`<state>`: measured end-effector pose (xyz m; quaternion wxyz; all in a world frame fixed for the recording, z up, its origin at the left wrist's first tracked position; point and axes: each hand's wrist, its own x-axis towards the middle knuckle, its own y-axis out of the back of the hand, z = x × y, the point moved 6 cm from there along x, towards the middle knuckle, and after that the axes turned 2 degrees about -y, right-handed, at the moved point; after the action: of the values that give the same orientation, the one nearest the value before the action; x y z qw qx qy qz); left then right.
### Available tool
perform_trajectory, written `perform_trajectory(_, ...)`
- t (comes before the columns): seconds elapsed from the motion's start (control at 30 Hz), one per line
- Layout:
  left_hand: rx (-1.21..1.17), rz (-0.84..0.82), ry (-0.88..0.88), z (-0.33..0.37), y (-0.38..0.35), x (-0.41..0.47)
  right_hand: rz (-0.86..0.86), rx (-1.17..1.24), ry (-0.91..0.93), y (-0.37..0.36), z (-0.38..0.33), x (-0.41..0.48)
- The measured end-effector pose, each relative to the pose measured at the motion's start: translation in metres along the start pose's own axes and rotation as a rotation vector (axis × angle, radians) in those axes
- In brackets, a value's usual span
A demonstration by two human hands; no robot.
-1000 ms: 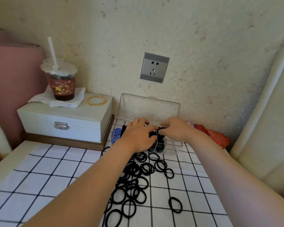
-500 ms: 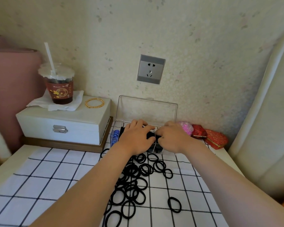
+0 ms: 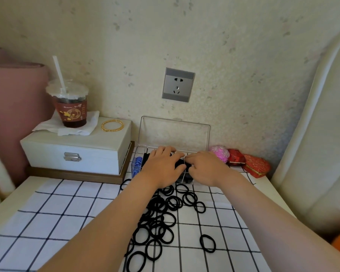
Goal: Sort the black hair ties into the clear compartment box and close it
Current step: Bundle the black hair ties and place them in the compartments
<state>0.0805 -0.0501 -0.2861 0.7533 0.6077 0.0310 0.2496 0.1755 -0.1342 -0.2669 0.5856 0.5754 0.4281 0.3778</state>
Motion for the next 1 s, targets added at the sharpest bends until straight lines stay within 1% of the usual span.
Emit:
perform_trajectory(0.07,0.018,-0.007,-0.013,0.002,0.002,-0.004,0.033,0.073,0.003,0.008,0.000,-0.006)
perform_trajectory(0.13,0.053,0.001,-0.065,0.007,0.006,-0.011,0.087,0.117,0.020,0.020,-0.002,-0.015)
perform_trajectory(0.23,0.070,0.060,-0.153,0.017,0.018,-0.027,0.194,0.168,0.046,0.035,-0.007,-0.032)
perform_trajectory(0.27,0.063,0.077,-0.164,0.020,0.022,-0.034,0.206,0.180,0.048,0.038,-0.010,-0.038)
perform_trajectory(0.33,0.036,0.095,-0.171,0.024,0.027,-0.049,0.153,0.215,0.038,0.037,-0.018,-0.051)
perform_trajectory(0.4,0.030,0.075,-0.179,0.029,0.028,-0.065,0.021,0.265,0.026,0.030,-0.027,-0.066)
perform_trajectory(0.5,0.009,-0.003,-0.152,0.034,0.028,-0.086,-0.156,0.303,0.033,0.014,-0.039,-0.089)
perform_trajectory(0.67,-0.140,-0.125,-0.050,0.042,0.031,-0.115,-0.307,0.280,-0.022,-0.008,-0.037,-0.113)
perform_trajectory(0.77,-0.168,-0.179,-0.026,0.041,0.032,-0.131,-0.329,0.230,-0.068,-0.020,-0.032,-0.119)
perform_trajectory(0.87,-0.222,-0.195,0.052,0.028,0.036,-0.143,-0.318,0.193,-0.108,-0.028,-0.032,-0.122)
perform_trajectory(1.0,-0.241,-0.238,0.124,0.007,0.041,-0.155,-0.300,0.192,-0.092,-0.030,-0.037,-0.117)
